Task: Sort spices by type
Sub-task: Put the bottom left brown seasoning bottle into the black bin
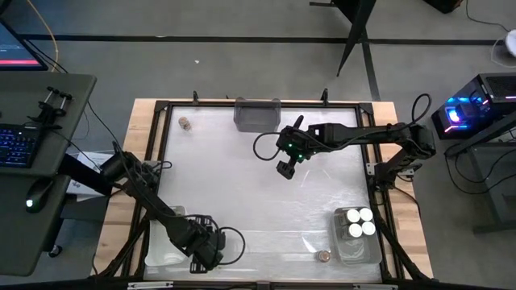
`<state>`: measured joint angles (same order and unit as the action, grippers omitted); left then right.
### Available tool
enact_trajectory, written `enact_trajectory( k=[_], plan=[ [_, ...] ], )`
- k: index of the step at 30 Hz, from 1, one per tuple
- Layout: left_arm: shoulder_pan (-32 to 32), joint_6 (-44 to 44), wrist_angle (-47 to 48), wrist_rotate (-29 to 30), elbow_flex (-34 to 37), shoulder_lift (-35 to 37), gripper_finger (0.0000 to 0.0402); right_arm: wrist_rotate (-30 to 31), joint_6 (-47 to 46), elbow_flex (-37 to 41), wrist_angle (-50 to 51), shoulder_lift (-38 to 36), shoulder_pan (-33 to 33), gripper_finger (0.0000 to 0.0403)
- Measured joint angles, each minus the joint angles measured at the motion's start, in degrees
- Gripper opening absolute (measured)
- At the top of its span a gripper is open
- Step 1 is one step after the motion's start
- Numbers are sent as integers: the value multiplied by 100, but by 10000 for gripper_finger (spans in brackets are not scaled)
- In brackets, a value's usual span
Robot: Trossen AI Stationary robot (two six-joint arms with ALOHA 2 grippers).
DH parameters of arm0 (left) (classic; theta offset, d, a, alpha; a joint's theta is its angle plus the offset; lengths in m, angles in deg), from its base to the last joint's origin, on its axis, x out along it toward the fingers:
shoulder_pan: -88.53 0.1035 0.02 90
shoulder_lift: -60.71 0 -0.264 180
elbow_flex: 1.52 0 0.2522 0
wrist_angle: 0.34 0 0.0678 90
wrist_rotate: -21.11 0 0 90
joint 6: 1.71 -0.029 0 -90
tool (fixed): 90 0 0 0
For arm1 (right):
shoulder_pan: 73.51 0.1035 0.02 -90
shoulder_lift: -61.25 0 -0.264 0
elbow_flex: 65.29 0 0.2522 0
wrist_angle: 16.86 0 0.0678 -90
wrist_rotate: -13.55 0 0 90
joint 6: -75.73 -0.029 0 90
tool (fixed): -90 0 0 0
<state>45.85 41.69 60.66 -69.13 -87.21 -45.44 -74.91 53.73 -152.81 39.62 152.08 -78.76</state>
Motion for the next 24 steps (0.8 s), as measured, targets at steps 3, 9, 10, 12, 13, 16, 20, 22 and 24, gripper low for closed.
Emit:
enact_trajectory(
  k=[3,9,10,12,13,16,20,22,24],
  plan=[
    [2,-43,-6,1,1,-23,239,-2,0,0,7,0,0,378],
    [3,-46,5,-35,1,-23,239,0,0,0,6,0,0,378],
    [3,-51,5,-35,1,-23,238,0,0,0,7,0,0,378],
    [3,-51,2,-38,1,-37,233,0,3,0,9,0,0,378],
    [3,-52,3,-53,1,-42,228,0,10,0,9,0,0,378],
    [10,-56,-17,-56,1,-45,205,1,112,0,12,0,0,378],
    [84,2,-38,-37,-8,-40,161,6,157,0,37,0,0,378],
    [148,60,-41,-36,-12,-39,142,91,177,0,44,0,0,378],
    [249,88,-28,-133,-14,-15,141,179,249,0,74,0,0,378]
  ],
)
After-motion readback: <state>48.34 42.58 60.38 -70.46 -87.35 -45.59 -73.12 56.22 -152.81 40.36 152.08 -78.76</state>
